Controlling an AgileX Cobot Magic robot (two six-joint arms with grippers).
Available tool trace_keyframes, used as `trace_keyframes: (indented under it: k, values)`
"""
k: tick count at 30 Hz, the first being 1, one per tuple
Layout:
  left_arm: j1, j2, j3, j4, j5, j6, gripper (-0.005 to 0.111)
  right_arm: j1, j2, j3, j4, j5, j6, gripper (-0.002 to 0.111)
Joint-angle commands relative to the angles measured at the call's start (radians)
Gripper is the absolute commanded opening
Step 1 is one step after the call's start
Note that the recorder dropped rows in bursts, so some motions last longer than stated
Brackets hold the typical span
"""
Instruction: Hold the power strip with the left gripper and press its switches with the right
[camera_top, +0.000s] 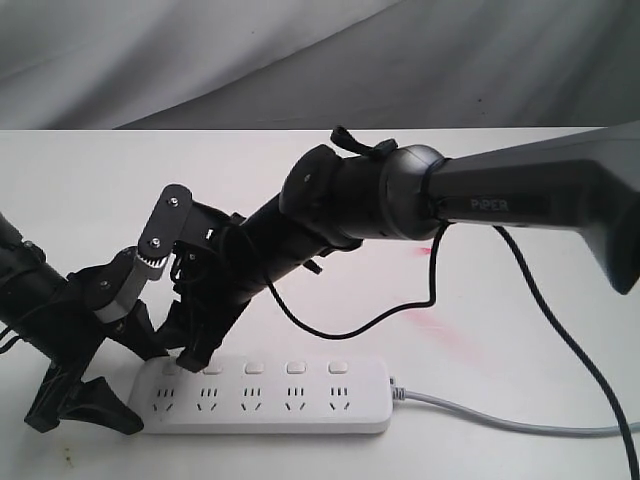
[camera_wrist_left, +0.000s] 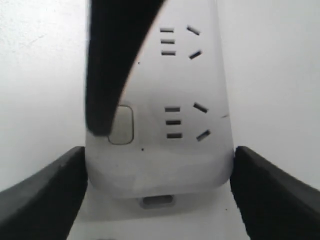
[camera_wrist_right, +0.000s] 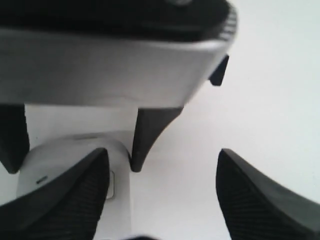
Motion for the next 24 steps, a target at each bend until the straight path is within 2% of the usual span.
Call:
trace_keyframes:
  k: [1,9,15,24]
  values:
    - [-0.007,0.001,0.005,0.004,-0.006,0.006,0.062,-0.001,-0.007,0.001,-0.157,0.020,0.107,0.057]
    - [-0.007,0.001,0.005,0.004,-0.008,0.006,0.062,-0.013,-0.045,0.001,-0.273,0.082,0.220,0.057]
    - [-0.007,0.001,0.005,0.004,-0.008,0.006,0.062,-0.069,-0.063,0.001,-0.199,0.165,0.249,0.057]
    - [-0.007,0.001,0.005,0.004,-0.008,0.006,0.062,-0.035,-0.023,0.003,-0.169,0.131,0.194,0.057]
